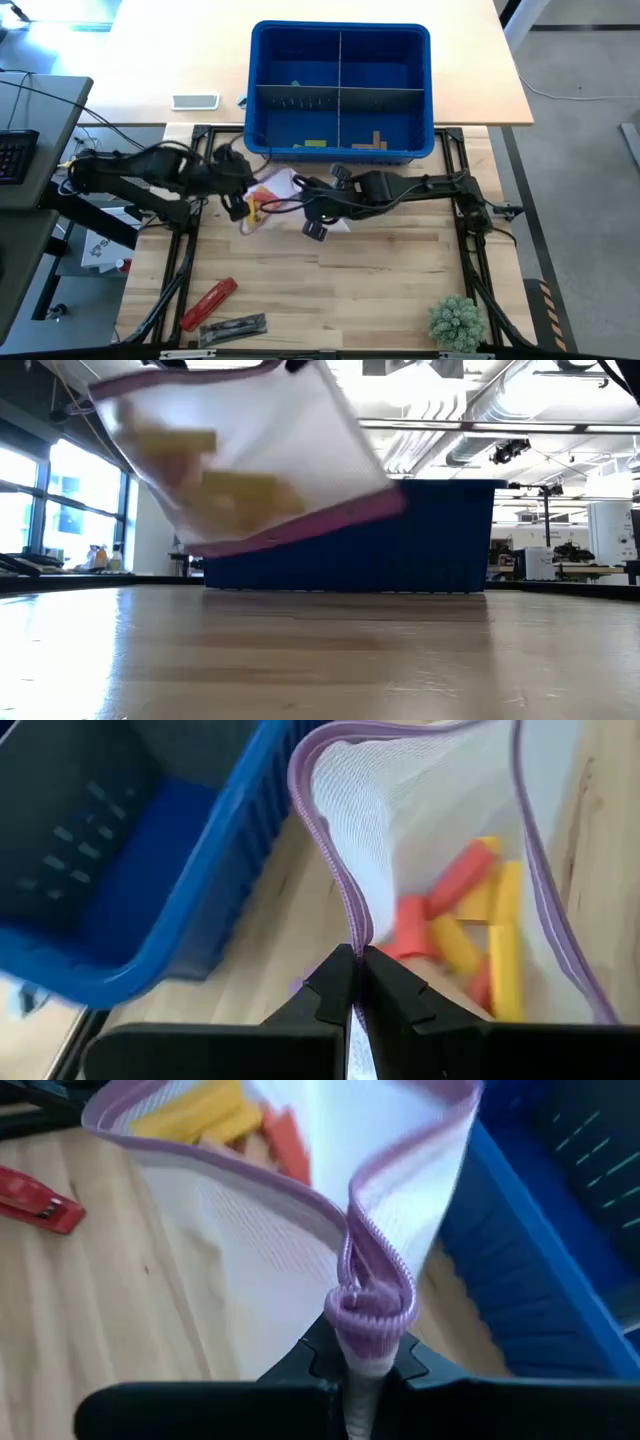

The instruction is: Sort blocks

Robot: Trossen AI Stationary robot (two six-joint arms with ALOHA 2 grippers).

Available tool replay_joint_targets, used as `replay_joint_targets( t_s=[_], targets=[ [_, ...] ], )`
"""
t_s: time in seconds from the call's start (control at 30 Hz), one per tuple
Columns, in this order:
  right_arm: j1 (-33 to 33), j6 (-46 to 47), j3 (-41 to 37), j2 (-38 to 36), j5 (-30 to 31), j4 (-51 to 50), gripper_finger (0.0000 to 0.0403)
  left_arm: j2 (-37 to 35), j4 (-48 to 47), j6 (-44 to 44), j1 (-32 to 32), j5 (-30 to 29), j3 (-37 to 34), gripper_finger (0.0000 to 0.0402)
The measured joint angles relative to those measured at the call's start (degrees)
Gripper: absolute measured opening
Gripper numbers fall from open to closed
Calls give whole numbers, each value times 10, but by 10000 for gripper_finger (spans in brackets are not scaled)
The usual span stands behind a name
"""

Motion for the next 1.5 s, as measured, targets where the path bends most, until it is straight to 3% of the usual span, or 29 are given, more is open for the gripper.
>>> replay_joint_targets(
  t_s=[0.13,0.3,0.53,0.7,0.87,1.0,1.17,1.33,1.5],
  targets=[
    [-11,-9,-58,0,-20,49,0,13,-80,-25,30,37,51,0],
    [-21,-9,-147,2,-78,133,0,38,-165,-34,60,68,57,0],
    [-19,20,-201,2,-86,132,0,84,-185,-38,67,109,57,0],
    [-16,-1,-203,2,-87,106,0,103,-186,-28,45,118,57,0],
    [-16,-9,-203,2,-88,93,0,74,-177,-66,-23,104,46,0],
    [-16,-9,-203,2,-87,93,0,19,-144,-150,-95,105,-20,0],
    [-16,5,-203,2,-88,113,1,-46,-58,-364,-153,106,-149,9],
    [-16,7,-203,2,-106,151,15,-76,34,-521,-144,171,-265,59],
    [-16,7,-203,2,-107,160,51,-76,71,-585,-110,264,-370,121]
  ],
)
